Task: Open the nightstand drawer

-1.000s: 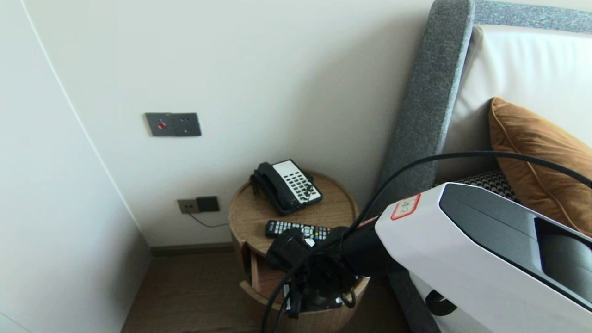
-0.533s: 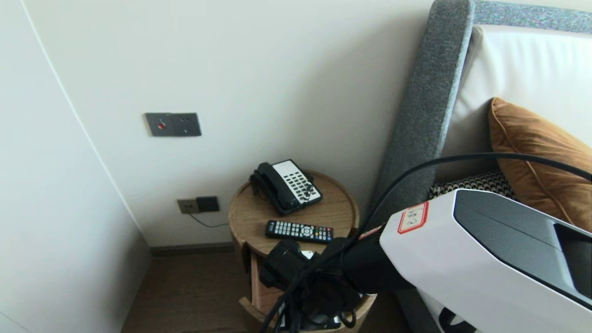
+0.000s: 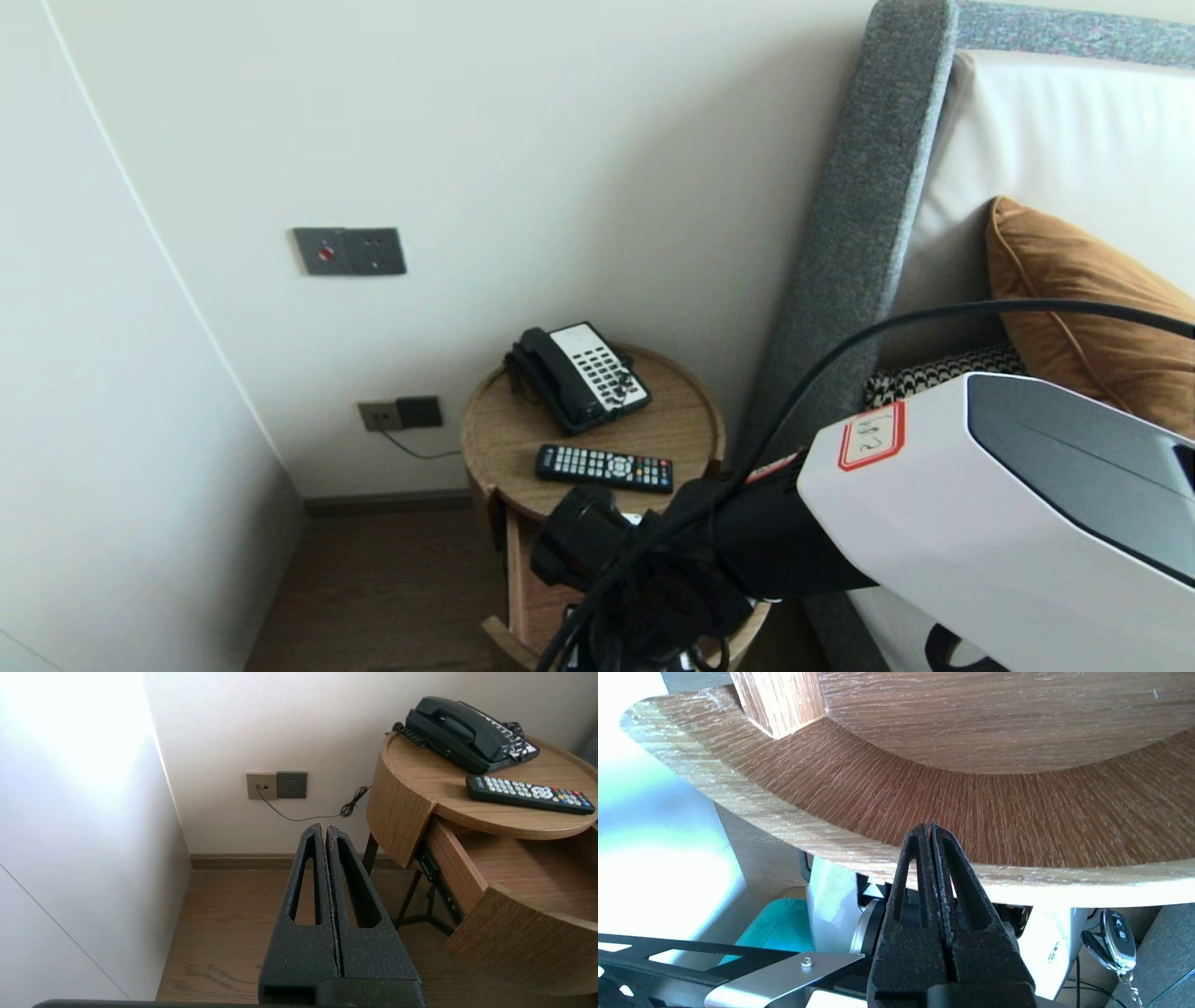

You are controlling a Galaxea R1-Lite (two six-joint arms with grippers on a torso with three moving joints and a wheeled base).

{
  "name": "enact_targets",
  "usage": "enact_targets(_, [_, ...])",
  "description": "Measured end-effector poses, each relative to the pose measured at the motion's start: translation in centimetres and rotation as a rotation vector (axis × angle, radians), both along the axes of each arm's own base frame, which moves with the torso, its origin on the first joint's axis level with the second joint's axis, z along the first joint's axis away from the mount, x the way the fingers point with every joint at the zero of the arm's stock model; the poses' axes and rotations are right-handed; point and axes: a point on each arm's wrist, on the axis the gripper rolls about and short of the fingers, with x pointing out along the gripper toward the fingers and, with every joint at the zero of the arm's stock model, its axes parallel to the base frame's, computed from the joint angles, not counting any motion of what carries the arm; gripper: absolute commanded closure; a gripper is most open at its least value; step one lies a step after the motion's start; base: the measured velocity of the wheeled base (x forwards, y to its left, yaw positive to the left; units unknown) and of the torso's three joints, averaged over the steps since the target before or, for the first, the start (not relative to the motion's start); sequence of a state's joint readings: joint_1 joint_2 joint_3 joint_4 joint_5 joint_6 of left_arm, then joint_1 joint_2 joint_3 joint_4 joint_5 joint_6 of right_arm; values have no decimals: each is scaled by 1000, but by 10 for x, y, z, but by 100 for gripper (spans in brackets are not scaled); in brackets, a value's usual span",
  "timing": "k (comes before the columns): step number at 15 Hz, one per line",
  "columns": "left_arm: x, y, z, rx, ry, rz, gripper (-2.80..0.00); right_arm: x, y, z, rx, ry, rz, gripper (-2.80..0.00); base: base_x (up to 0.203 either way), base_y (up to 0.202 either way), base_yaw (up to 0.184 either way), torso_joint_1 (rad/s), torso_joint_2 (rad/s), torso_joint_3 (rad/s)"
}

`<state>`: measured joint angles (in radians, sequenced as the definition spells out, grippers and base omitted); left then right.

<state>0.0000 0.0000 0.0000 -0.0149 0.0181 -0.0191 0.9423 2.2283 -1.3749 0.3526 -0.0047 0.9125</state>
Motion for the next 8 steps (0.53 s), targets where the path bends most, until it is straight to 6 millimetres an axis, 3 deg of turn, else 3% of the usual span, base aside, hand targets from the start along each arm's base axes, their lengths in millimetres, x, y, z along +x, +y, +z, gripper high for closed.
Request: enact_targets(8, [0,0,0,0,0,0,0,4,-8,-5,-17,19,-20,0,0,0,0,0,0,0])
